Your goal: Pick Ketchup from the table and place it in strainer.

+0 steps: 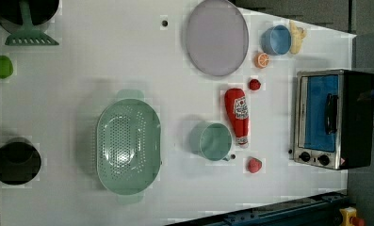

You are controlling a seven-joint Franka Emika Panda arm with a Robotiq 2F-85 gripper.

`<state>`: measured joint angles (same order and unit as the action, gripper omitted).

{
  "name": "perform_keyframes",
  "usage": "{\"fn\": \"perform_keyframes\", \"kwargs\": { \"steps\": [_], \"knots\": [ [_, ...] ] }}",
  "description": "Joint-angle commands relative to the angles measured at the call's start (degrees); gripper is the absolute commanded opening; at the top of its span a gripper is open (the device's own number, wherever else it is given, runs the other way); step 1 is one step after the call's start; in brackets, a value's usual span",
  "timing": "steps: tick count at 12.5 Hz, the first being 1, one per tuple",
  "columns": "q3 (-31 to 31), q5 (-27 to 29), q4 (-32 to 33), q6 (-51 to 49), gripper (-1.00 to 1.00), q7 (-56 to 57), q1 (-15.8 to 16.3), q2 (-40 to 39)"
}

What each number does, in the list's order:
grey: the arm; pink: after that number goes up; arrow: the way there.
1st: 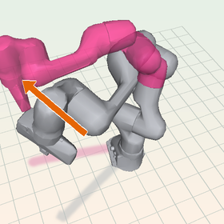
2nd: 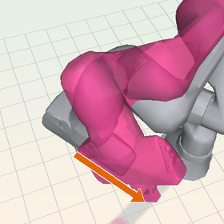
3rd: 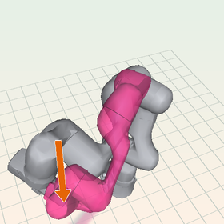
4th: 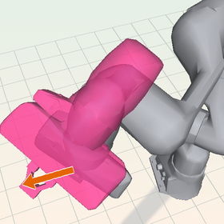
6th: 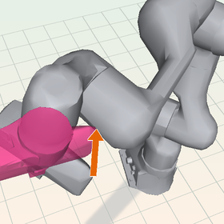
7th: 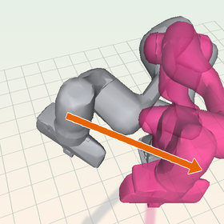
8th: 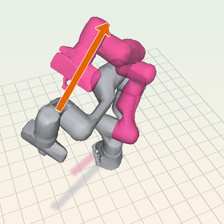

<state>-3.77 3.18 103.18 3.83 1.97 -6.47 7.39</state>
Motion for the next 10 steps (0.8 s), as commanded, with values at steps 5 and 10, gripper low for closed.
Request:
{"fn": "perform_keyframes", "kwargs": {
  "steps": [5,10],
  "knots": [
    [-0.7,-0.4,9.8,13.3,1.00,43.1,-0.1,-7.2],
    [-1.9,-0.4,19.6,31.2,1.00,61.3,0.0,-10.6]
  ]
}}
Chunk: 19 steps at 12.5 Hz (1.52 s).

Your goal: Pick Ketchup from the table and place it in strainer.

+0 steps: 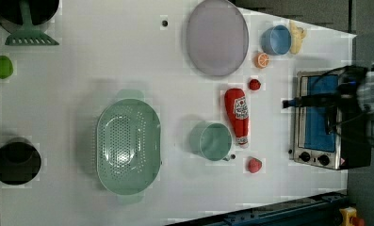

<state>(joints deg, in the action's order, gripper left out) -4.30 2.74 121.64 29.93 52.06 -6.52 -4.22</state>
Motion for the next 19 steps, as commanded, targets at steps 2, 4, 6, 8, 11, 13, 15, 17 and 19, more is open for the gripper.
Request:
{"fn": "perform_keyframes", "kwargs": {
  "steps": [2,4,6,8,11,13,15,17,19],
  "knots": [
    [-1.6,0.1,4.7,9.9,1.00,11.1,0.2,-0.8],
    [-1.9,0.0,7.1,13.2,1.00,11.1,0.3,-3.0],
    [-2.0,-2.4,8.5,16.6,1.00,10.8,0.4,-5.5],
    [-2.0,-5.6,9.5,19.7,1.00,9.6,0.4,-8.0],
    [-2.2,-5.6,10.7,23.9,1.00,9.4,0.8,-11.7],
    [-2.2,-5.6,11.6,27.8,1.00,8.7,1.3,-14.0],
    [-2.2,-5.6,12.5,31.4,1.00,7.4,1.6,-16.1],
    [-2.1,-5.6,13.3,33.1,1.00,6.5,1.6,-17.9],
    [-2.0,-5.6,13.3,34.1,0.68,6.0,1.6,-19.3]
  ]
}}
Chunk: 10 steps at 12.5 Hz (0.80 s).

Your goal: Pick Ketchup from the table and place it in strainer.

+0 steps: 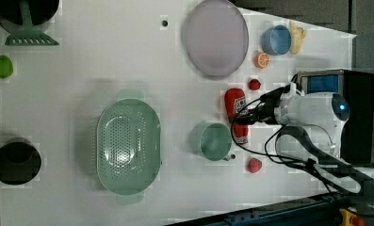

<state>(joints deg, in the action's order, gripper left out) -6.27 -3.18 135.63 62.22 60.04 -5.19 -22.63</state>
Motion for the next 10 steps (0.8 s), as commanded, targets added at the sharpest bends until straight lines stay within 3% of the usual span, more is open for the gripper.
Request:
{"fn": "perform_keyframes", "kwargs": {
  "steps": [1,2,6,10],
  "knots": [
    [-0.1,0.3,-0.8,1.9,0.43,-2.0,0.3,-1.1],
    [-0.1,0.3,-0.8,1.9,0.22,-2.0,0.3,-0.7],
    [0.1,0.4,-1.2,0.5,0.22,-2.0,0.3,4.1],
    [-0.8,0.4,-4.0,-16.9,0.22,-2.0,0.4,16.9]
  ]
}}
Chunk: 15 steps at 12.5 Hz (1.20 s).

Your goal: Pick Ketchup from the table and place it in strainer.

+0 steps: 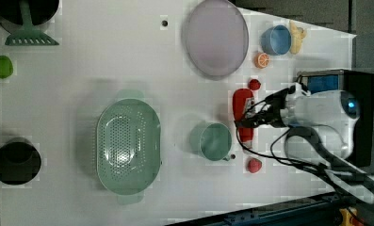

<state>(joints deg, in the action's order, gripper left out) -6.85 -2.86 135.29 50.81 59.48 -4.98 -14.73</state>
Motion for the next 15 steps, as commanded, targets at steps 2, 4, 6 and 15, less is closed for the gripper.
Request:
{"fn": "perform_keyframes", "kwargs": {
  "steps": [2,4,6,15],
  "knots": [
    [-1.6,0.1,-5.8,-14.6,0.22,-1.9,0.3,14.5],
    [-4.0,0.5,-7.9,-21.8,0.22,-6.3,0.7,18.6],
    [-7.4,2.2,-9.6,-26.5,0.22,-13.0,1.1,20.7],
    [-28.6,7.6,-12.0,-16.5,0.22,-49.7,3.0,12.7]
  ]
}}
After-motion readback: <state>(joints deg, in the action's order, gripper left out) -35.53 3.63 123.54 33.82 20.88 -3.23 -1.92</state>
